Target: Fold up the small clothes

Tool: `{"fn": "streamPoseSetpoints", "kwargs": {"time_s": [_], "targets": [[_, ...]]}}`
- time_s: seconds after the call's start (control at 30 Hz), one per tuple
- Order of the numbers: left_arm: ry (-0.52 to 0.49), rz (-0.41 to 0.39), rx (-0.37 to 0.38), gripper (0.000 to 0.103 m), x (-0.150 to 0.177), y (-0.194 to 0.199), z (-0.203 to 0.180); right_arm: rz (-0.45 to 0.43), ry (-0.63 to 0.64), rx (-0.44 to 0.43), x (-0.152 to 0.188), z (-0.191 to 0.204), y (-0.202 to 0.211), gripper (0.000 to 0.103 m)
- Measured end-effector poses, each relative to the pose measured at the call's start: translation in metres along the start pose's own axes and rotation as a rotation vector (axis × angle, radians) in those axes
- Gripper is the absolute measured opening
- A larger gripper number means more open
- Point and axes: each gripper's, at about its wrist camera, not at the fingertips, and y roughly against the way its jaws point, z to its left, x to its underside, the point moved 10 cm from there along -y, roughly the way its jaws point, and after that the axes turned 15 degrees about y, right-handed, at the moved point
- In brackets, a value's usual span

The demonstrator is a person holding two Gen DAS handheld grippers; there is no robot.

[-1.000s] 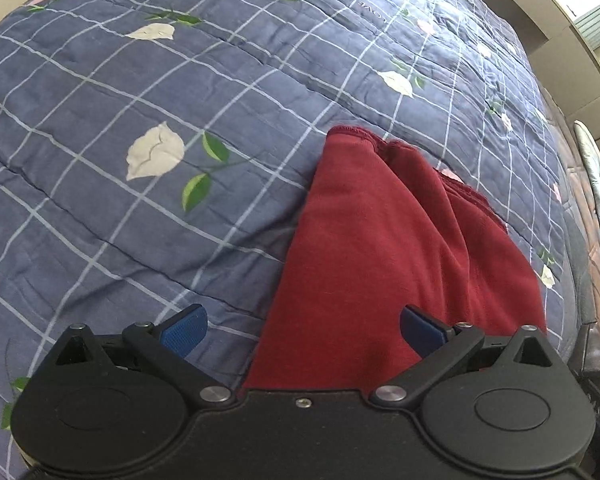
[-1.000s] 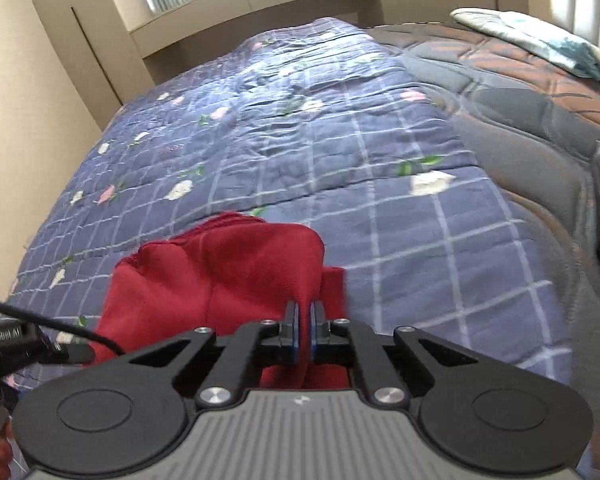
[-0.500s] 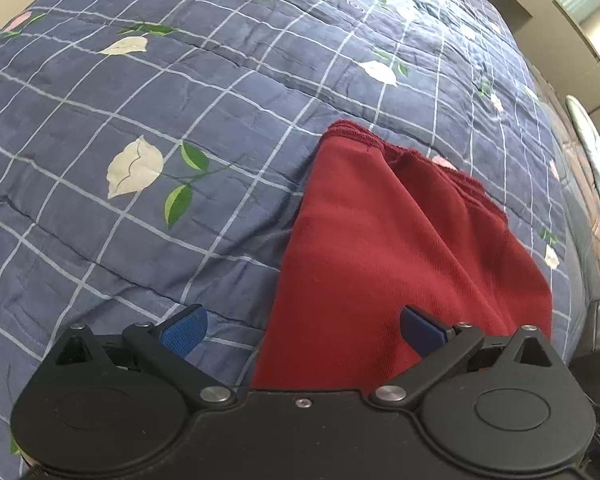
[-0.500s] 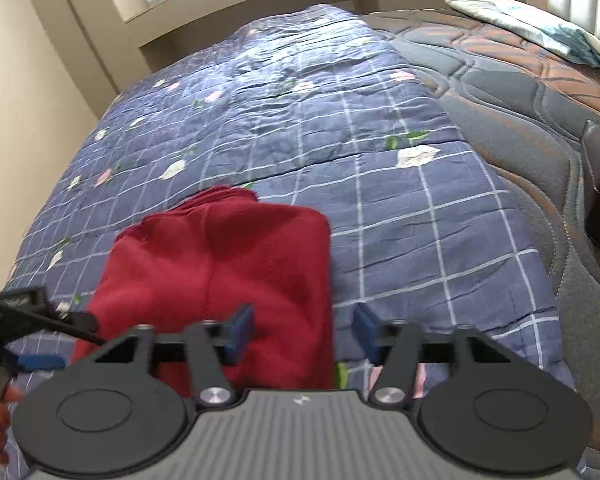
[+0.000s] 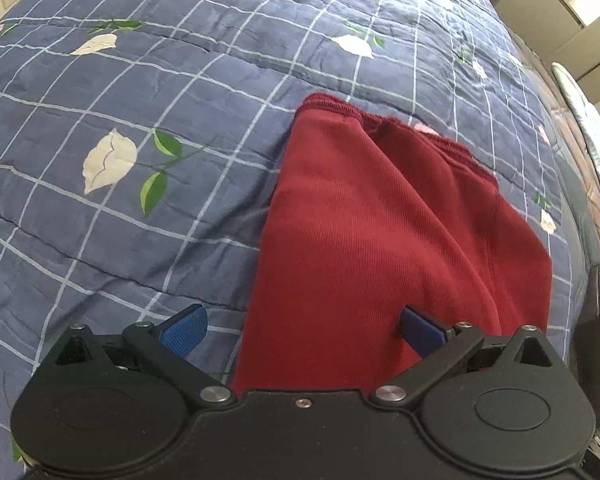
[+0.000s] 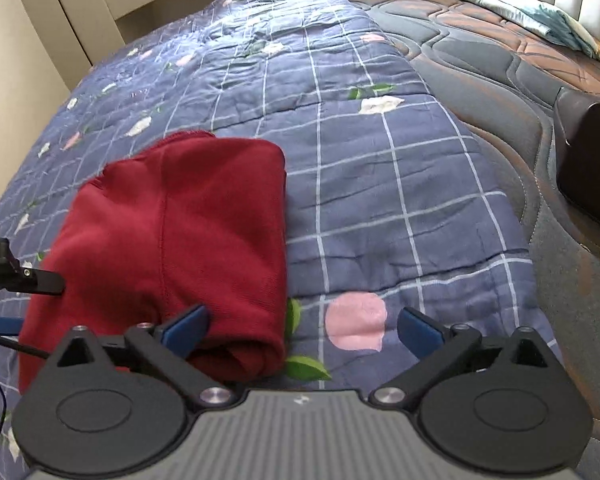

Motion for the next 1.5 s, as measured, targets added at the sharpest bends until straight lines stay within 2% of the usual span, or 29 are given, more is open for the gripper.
{"fn": "streamPoseSetpoints", "kwargs": {"time_s": [0.27, 0.33, 0.4, 0.47, 0.63, 0.73, 1.03, 1.23, 1.5], "targets": [[0.012, 0.023, -0.011, 0.102, 0.008, -0.005, 0.007, 0.023, 0.002, 0.048, 0.006, -0.001, 0.001, 0.103], [0.012, 0.025, -0.011, 0.102, 0.008, -0.005, 0.008, -0.023, -0.005, 0.042, 0.0, 0.002, 0.012, 0.103], [0.016, 0.027, -0.011, 0.102, 0.009, -0.005, 0.01, -0.083, 0.011, 0.002, -0.008, 0.011, 0.023, 0.103], [0.024, 0.022, -0.004, 0.102, 0.01, -0.003, 0.013, -0.108, 0.05, -0.031, -0.013, 0.022, 0.025, 0.103], [0.052, 0.027, -0.016, 0.102, 0.015, -0.001, 0.018, -0.036, 0.145, -0.074, -0.007, 0.045, 0.007, 0.103], [0.063, 0.03, -0.018, 0.102, 0.019, 0.001, 0.02, 0.004, 0.163, -0.039, 0.006, 0.041, 0.001, 0.103], [0.078, 0.048, -0.006, 0.102, 0.031, 0.0, 0.028, 0.048, 0.094, 0.047, 0.024, 0.004, 0.004, 0.103], [0.035, 0.054, -0.04, 0.102, 0.033, 0.005, 0.026, 0.115, -0.026, 0.029, 0.047, -0.009, 0.009, 0.103], [-0.009, 0.073, -0.043, 0.102, 0.043, 0.009, 0.024, 0.186, -0.03, -0.001, 0.072, 0.001, 0.014, 0.103]]}}
